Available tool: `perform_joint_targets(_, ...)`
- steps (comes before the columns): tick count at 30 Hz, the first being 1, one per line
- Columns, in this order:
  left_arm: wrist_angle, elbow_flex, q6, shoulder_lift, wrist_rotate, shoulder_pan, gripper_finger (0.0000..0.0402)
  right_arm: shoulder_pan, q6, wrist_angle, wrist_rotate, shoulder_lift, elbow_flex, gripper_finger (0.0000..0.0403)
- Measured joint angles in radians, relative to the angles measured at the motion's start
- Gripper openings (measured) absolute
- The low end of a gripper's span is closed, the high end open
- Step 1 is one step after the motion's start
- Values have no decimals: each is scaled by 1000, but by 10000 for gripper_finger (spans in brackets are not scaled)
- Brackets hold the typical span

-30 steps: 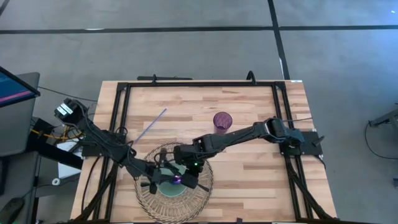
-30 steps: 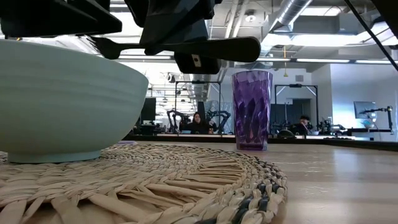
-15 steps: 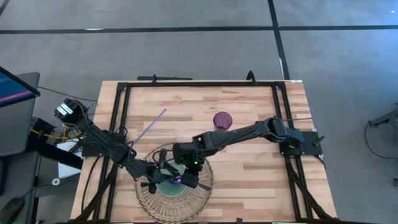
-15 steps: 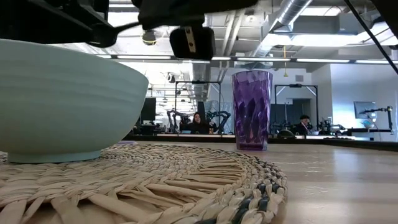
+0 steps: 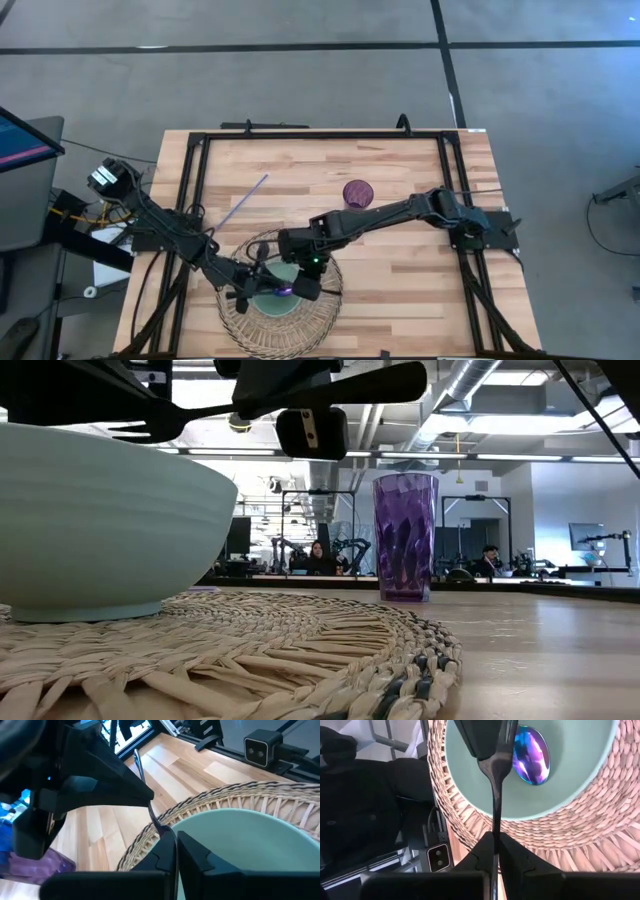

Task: Pick & Place Utensil
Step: Put the black fork into the green bowl on the brown mat

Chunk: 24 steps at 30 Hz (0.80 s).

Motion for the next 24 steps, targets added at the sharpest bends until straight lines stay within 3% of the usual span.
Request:
perform_joint_targets(9, -3, 0, 9, 0, -6, 1, 9, -8, -3, -24, -2, -11, 1, 53)
perform_joint_targets(13, -10, -1, 9, 1, -10, 1, 12, -25, 10, -134, 7, -59, 15, 67)
perform_joint_targets(18, -5, -1, 17, 1, -9, 1, 10, -28, -6, -208, 237, -174, 16, 69)
perform_joint_targets(24, 4, -1, 24, 1, -88, 1, 11, 95, -8, -216, 710, -302, 5, 70)
